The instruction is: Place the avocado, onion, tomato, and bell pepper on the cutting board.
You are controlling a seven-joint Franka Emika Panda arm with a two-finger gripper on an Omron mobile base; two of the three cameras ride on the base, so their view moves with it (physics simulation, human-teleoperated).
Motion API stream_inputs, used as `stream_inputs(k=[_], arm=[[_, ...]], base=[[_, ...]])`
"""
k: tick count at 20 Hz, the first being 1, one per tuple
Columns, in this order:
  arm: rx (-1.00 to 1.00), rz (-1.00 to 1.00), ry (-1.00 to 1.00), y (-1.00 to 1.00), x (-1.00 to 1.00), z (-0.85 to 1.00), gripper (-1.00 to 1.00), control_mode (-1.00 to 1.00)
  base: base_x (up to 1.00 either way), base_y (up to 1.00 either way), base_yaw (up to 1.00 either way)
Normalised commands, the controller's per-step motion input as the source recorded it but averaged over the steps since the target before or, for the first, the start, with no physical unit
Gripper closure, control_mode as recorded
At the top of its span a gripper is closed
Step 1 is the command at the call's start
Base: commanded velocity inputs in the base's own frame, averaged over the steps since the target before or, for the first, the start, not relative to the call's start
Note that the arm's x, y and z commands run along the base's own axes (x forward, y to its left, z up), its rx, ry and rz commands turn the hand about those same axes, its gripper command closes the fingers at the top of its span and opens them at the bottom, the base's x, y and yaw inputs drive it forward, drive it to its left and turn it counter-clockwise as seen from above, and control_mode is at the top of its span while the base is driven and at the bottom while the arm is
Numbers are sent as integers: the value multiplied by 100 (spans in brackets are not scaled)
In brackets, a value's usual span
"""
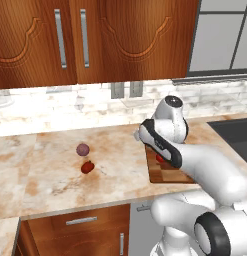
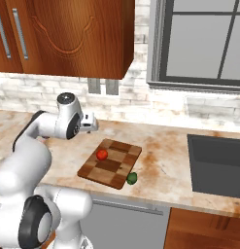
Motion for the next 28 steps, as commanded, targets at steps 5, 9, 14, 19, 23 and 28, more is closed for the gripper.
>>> stream_inputs(k=[5, 9, 14, 19, 23, 28], arm=[[6, 11, -4, 38, -40, 14, -100, -100], [6, 0, 1, 19, -40, 25, -100, -100], [0, -2, 0, 34, -25, 22, -100, -100], [-4, -15, 2, 43, -12, 25, -100, -100], [0, -7, 9, 34, 0, 2, -100, -100], [0, -2, 5, 43, 2, 0, -100, -100]], base=[[0, 0, 0], [0, 0, 0], [0, 0, 0], [0, 0, 0], [0, 0, 0], [0, 0, 0]])
